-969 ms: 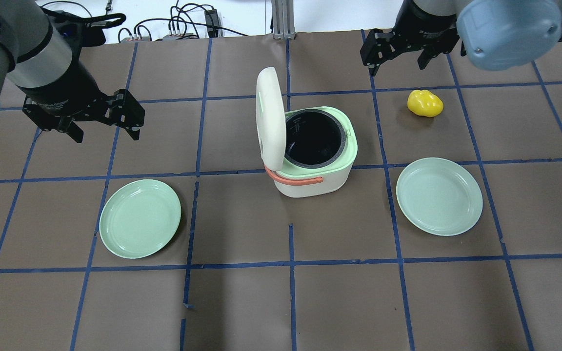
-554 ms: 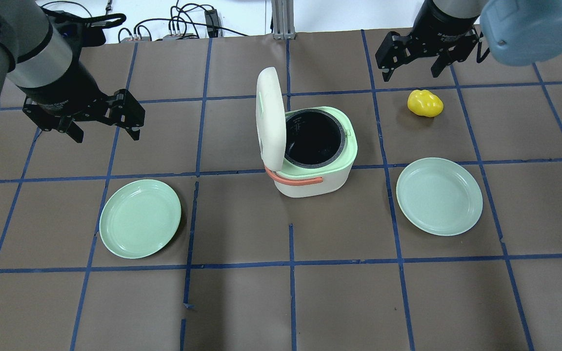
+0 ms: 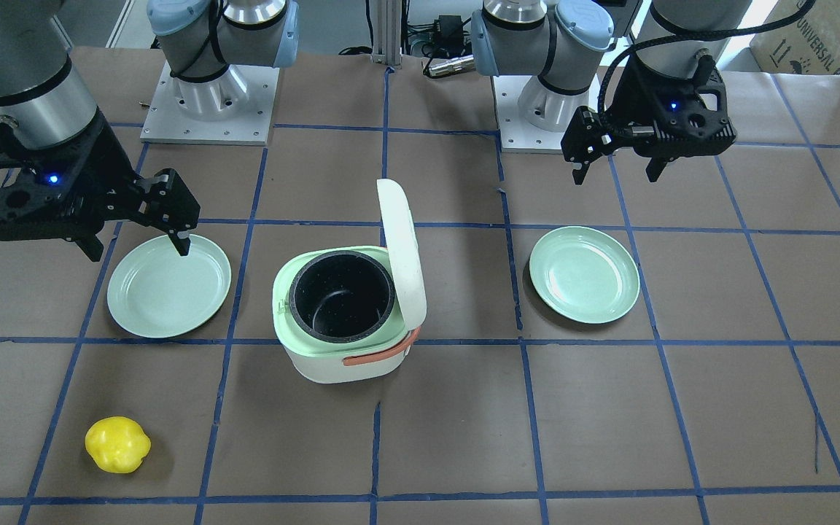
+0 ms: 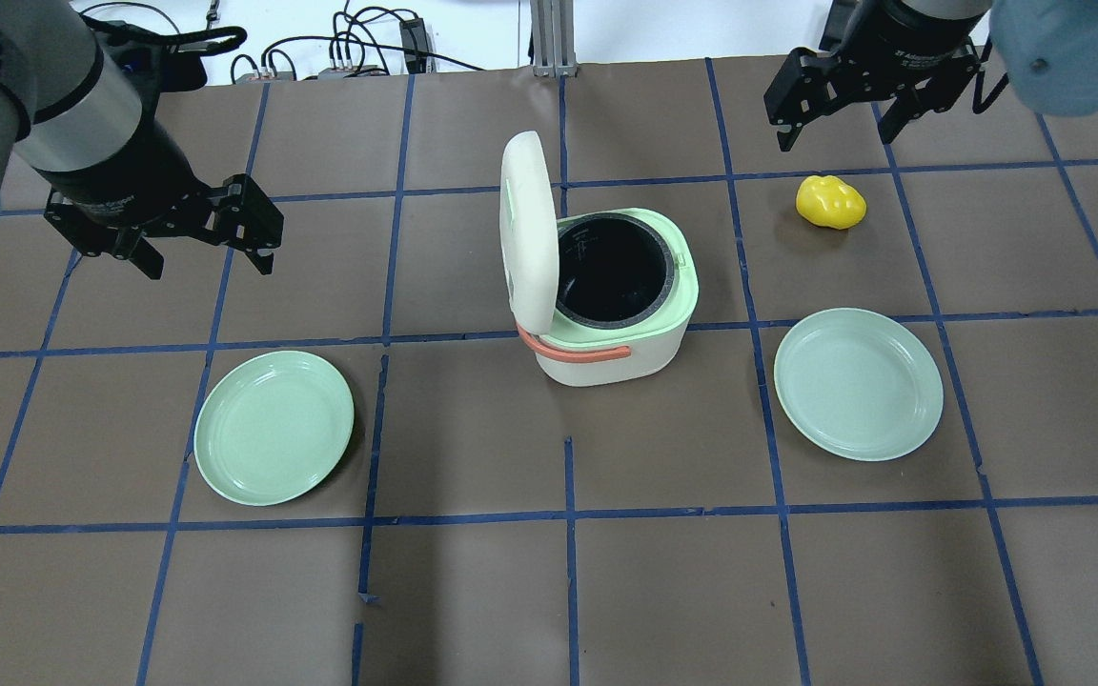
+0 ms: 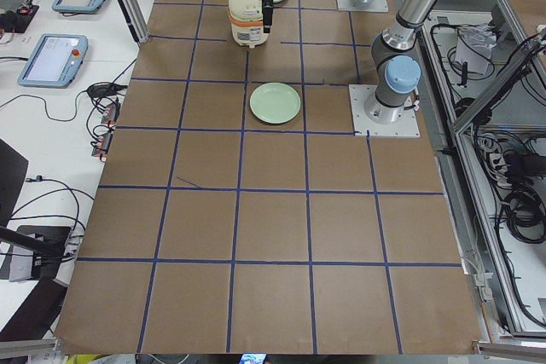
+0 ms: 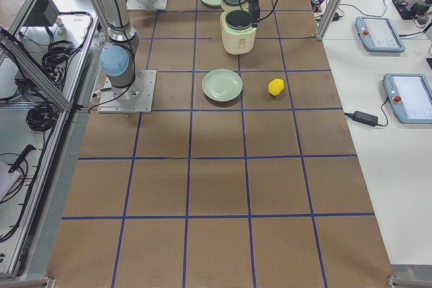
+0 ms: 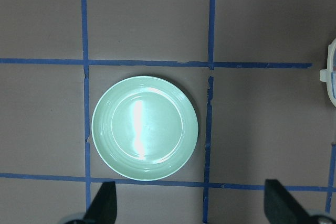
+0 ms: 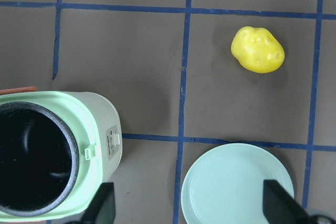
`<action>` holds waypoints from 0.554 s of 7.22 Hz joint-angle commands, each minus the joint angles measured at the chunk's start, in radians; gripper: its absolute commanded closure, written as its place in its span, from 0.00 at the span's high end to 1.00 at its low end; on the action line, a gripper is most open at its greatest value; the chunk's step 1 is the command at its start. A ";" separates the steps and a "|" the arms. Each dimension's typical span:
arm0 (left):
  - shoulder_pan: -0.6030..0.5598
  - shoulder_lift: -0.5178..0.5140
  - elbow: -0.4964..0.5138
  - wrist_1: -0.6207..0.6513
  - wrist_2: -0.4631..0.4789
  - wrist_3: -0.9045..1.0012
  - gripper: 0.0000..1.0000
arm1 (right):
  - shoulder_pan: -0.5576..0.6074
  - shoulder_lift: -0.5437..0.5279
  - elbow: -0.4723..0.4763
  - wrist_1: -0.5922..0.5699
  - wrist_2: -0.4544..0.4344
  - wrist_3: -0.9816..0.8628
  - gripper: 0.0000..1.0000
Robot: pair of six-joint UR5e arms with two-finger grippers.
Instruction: Press rice cooker button
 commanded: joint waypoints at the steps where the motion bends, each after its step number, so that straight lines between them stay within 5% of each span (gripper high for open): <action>1: 0.000 0.000 0.000 0.000 0.000 0.000 1.00 | 0.004 -0.025 0.008 0.015 0.004 -0.018 1.00; 4: 0.000 0.000 0.000 -0.001 0.000 -0.002 1.00 | 0.007 -0.043 0.043 0.013 0.006 -0.023 1.00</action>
